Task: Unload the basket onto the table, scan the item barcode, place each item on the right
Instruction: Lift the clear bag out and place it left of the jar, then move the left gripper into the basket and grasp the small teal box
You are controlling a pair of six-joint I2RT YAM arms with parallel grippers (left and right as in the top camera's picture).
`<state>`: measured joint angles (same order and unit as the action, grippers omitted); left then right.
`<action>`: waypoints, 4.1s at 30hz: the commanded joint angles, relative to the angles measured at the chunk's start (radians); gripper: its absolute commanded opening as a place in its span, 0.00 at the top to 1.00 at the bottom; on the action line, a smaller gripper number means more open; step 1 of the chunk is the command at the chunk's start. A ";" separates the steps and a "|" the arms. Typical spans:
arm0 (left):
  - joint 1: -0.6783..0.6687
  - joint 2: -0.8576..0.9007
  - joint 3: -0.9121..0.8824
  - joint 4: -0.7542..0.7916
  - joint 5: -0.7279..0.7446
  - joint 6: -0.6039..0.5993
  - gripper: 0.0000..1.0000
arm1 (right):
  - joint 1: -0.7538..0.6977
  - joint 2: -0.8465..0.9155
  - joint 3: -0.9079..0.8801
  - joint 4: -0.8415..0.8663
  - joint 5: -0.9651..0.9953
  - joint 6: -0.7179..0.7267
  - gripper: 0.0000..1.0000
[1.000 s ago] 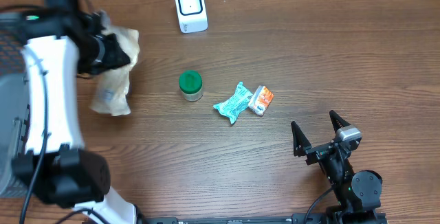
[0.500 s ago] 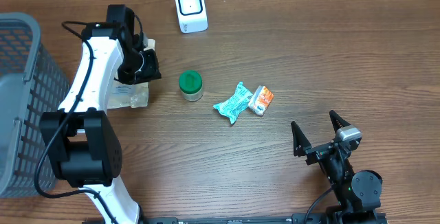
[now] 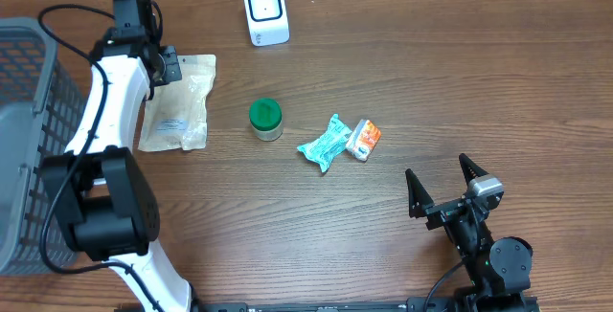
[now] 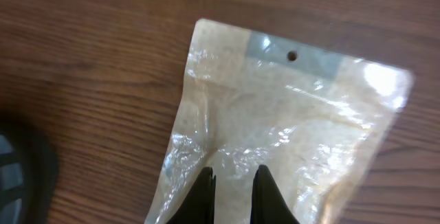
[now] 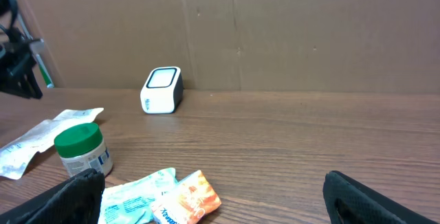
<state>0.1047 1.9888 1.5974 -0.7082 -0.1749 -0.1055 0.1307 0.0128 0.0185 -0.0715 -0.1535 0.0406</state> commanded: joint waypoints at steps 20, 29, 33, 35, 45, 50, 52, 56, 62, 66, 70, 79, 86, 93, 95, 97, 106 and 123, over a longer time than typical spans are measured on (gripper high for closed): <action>-0.086 0.171 -0.087 -0.276 0.366 -0.092 0.96 | -0.005 -0.009 -0.010 0.003 -0.005 -0.005 0.00; -0.203 0.171 -0.092 -0.212 0.447 -0.229 0.96 | -0.005 -0.009 -0.010 0.003 -0.005 -0.005 0.00; -0.214 0.171 -0.084 -0.206 0.437 -0.232 0.96 | -0.005 -0.009 -0.010 0.004 -0.005 -0.005 0.00; -0.200 0.168 -0.060 -0.232 0.438 -0.232 0.96 | -0.005 -0.009 -0.010 0.003 -0.005 -0.005 0.00; -0.067 0.080 0.390 -0.569 0.427 -0.095 0.64 | -0.005 -0.009 -0.010 0.003 -0.005 -0.005 0.00; -0.018 0.033 0.717 -0.773 0.426 -0.043 0.61 | -0.005 -0.009 -0.010 0.003 -0.005 -0.005 0.00; 0.002 0.011 0.829 -0.822 0.426 -0.034 0.57 | -0.005 -0.009 -0.010 0.003 -0.005 -0.005 0.00; 0.075 -0.057 1.007 -0.872 0.352 -0.029 0.39 | -0.005 -0.009 -0.010 0.003 -0.005 -0.005 0.00; 0.263 -0.146 1.046 -0.906 0.106 -0.090 0.16 | -0.005 -0.009 -0.010 0.003 -0.005 -0.005 0.00; 0.430 -0.143 1.035 -0.959 -0.038 -0.219 0.23 | -0.005 -0.009 -0.010 0.003 -0.005 -0.005 0.00; 0.579 -0.114 0.994 -0.962 -0.042 -0.247 0.24 | -0.005 -0.009 -0.010 0.003 -0.005 -0.005 0.00; 0.728 -0.089 0.597 -0.823 -0.001 -0.250 0.27 | -0.005 -0.009 -0.010 0.003 -0.005 -0.005 0.00; 0.768 -0.089 0.281 -0.584 -0.119 -0.206 0.25 | -0.005 -0.009 -0.010 0.003 -0.005 -0.005 0.00; 0.779 -0.089 0.070 -0.351 -0.172 -0.107 0.29 | -0.005 -0.009 -0.010 0.003 -0.005 -0.005 0.00; 0.779 -0.089 0.031 -0.296 -0.199 -0.091 0.30 | -0.005 -0.009 -0.010 0.003 -0.005 -0.005 0.00; 0.780 -0.089 -0.010 -0.241 -0.235 -0.086 0.31 | -0.005 -0.009 -0.010 0.003 -0.005 -0.005 0.00; 0.808 -0.087 -0.184 -0.039 -0.331 -0.074 0.32 | -0.005 -0.009 -0.010 0.003 -0.005 -0.005 0.00; 0.885 -0.049 -0.248 0.137 -0.257 0.017 0.48 | -0.005 -0.009 -0.010 0.003 -0.005 -0.005 0.00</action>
<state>0.9901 1.9064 1.3560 -0.5755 -0.4541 -0.1223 0.1307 0.0128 0.0185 -0.0723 -0.1532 0.0410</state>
